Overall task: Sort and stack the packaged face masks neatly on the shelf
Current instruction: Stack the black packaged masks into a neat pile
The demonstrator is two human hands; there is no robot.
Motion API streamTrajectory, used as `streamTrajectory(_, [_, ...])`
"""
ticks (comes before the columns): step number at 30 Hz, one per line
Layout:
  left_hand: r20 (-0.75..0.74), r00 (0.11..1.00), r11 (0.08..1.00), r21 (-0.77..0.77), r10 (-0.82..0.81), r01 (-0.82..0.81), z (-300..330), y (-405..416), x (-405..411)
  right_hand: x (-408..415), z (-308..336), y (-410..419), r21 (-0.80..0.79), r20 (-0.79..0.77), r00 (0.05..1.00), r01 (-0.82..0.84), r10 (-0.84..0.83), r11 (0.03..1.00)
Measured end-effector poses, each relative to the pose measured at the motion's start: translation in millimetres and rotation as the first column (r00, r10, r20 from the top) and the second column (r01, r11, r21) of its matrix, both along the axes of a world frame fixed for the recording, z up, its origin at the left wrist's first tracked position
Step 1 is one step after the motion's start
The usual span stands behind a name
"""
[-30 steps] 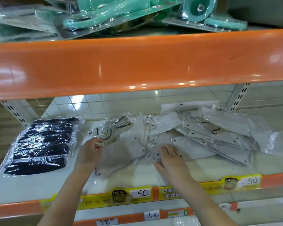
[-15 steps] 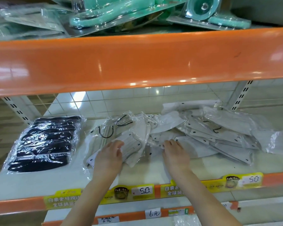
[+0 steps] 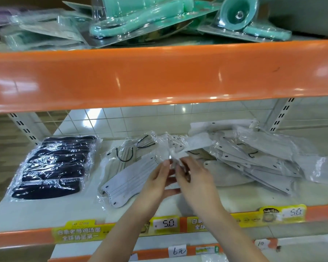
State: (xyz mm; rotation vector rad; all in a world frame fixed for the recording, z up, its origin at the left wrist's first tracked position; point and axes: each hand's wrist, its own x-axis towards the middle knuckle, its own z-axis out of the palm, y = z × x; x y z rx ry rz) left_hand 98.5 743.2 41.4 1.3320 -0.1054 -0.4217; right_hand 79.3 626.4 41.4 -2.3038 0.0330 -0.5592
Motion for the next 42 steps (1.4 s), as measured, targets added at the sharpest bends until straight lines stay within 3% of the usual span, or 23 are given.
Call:
streamTrajectory(3, [-0.049, 0.994, 0.986, -0.135, 0.093, -0.099, 16, 5, 1, -7, 9, 13, -0.094, -0.073, 0.982, -0.183, 0.176, 0.979])
streamTrajectory(9, [-0.079, 0.946, 0.949, -0.012, 0.314, -0.316, 14, 38, 15, -5, -2, 21, -0.244, -0.145, 0.922, -0.386, 0.360, 0.889])
streamTrajectory(16, [-0.042, 0.879, 0.863, 0.215, 0.475, -0.457, -14, 83, 35, 5, -32, 18, -0.392, -0.312, 0.896, -0.424, 0.316, 0.816])
streamTrajectory(22, [-0.062, 0.808, 0.807, 0.137, 0.586, -0.575, -18, 103, 50, 12, -50, 11, -0.417, -0.414, 0.874, -0.432, 0.256, 0.800])
streamTrajectory(26, [-0.102, 0.847, 0.853, 0.094, 0.521, -0.513, -7, 103, 62, 21, -51, 13, -0.404, -0.344, 0.906, -0.379, 0.245, 0.832])
streamTrajectory(28, [0.038, 0.851, 0.826, 0.220, 0.524, -0.518, -8, 106, 74, 29, -52, 15, -0.405, -0.334, 0.911, -0.372, 0.243, 0.835])
streamTrajectory(30, [0.304, 0.859, 0.699, 0.500, 0.412, -0.512, -14, 111, 84, 37, -54, 17, -0.389, -0.293, 0.925, -0.347, 0.242, 0.853])
streamTrajectory(33, [0.503, 0.825, 0.529, 0.641, 0.256, -0.555, -24, 112, 90, 52, -57, 23, -0.404, -0.281, 0.938, -0.309, 0.205, 0.861])
streamTrajectory(36, [0.489, 0.872, 0.497, 0.760, -0.011, -0.419, -40, 101, 91, 66, -61, 29, -0.450, -0.226, 0.959, -0.258, 0.170, 0.855])
streamTrajectory(38, [0.403, 0.900, 0.385, 0.867, -0.166, -0.317, -53, 94, 91, 73, -63, 32, -0.485, -0.276, 0.947, -0.286, 0.166, 0.826])
streamTrajectory(40, [0.387, 0.890, 0.270, 0.908, -0.242, -0.322, -65, 89, 92, 78, -67, 33, -0.494, -0.307, 0.939, -0.299, 0.158, 0.817])
streamTrajectory(42, [0.456, 0.859, 0.228, 0.884, -0.233, -0.407, -67, 86, 92, 82, -67, 32, -0.521, -0.306, 0.942, -0.286, 0.137, 0.804])
